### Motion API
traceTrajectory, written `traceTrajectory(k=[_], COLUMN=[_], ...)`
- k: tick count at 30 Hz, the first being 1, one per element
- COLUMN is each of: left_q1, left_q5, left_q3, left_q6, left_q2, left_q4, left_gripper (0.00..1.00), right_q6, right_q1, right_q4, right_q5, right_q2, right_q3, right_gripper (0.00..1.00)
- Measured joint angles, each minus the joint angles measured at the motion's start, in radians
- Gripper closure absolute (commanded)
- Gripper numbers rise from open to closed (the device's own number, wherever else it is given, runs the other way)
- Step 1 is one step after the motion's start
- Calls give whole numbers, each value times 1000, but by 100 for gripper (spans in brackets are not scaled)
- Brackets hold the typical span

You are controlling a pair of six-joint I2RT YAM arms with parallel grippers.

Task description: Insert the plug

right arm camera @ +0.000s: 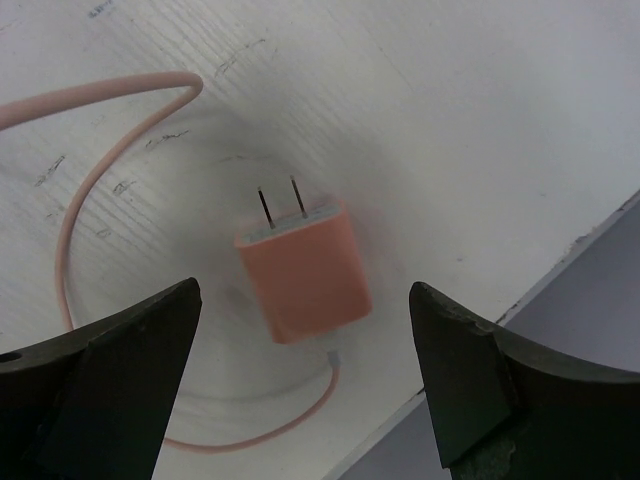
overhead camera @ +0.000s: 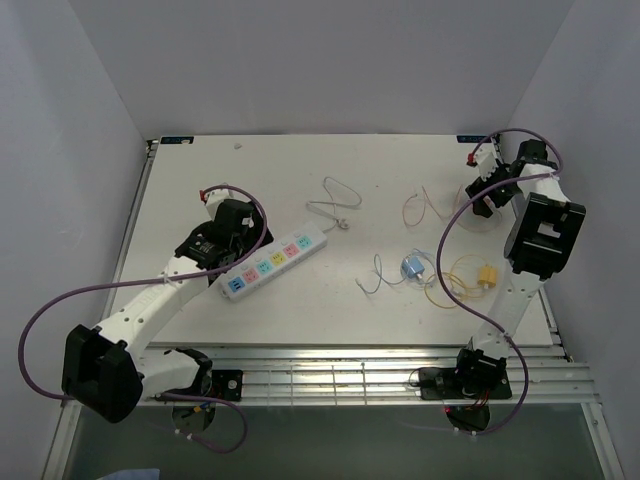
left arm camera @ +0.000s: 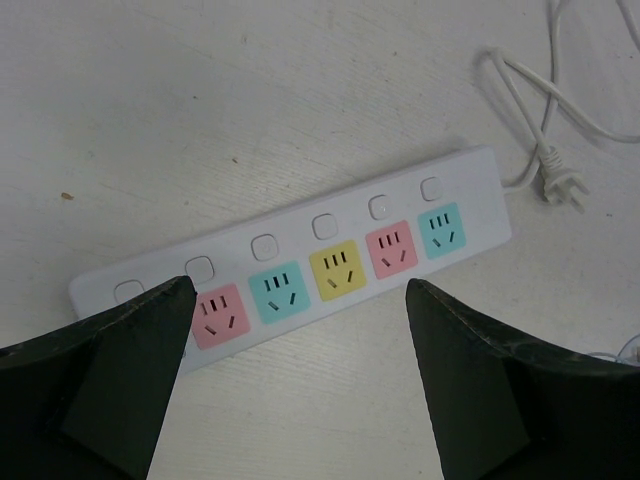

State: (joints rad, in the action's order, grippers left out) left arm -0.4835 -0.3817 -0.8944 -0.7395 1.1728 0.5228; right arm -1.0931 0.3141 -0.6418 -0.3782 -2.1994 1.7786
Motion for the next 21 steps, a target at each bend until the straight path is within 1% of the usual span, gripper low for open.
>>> traceTrajectory(k=[4,7,9,11,13,16,17,19,20,21], left_q1=[0,0,0,0,0,0,0,0,0,0], left_q5=[-20,-28,-31,-34,-34,-35,-35,-35,-35,-35], left_q3=[0,0,0,0,0,0,0,0,0,0], left_q6=[3,6,7,7,7,7,7,7,8,8], left_q2=[2,5,9,16,21,23,23,23,23,23], left_q4=[0,0,0,0,0,0,0,0,0,0], left_gripper=[2,2,2,2,2,2,2,2,2,2], right_q6=[-7,-10,-11,-15,-17,-19,-20,-27,-30,-35], right_q1=[3,5,6,8,10,18,21,31,38,42], right_q4=[-14,-18,-21,-25,-38,-58,-61,-63,-64,-67], right_q5=[-5,-18,-19,-23,-30,-37,-42,-55,-64,-70], right_q2=[-47,-55,-63,-71,-74,-74,-74,-68,-63,-61], right_q3=[13,26,38,47,53,51,48,35,24,20], right_gripper=[9,7,0,12,15,21,30,36,44,47])
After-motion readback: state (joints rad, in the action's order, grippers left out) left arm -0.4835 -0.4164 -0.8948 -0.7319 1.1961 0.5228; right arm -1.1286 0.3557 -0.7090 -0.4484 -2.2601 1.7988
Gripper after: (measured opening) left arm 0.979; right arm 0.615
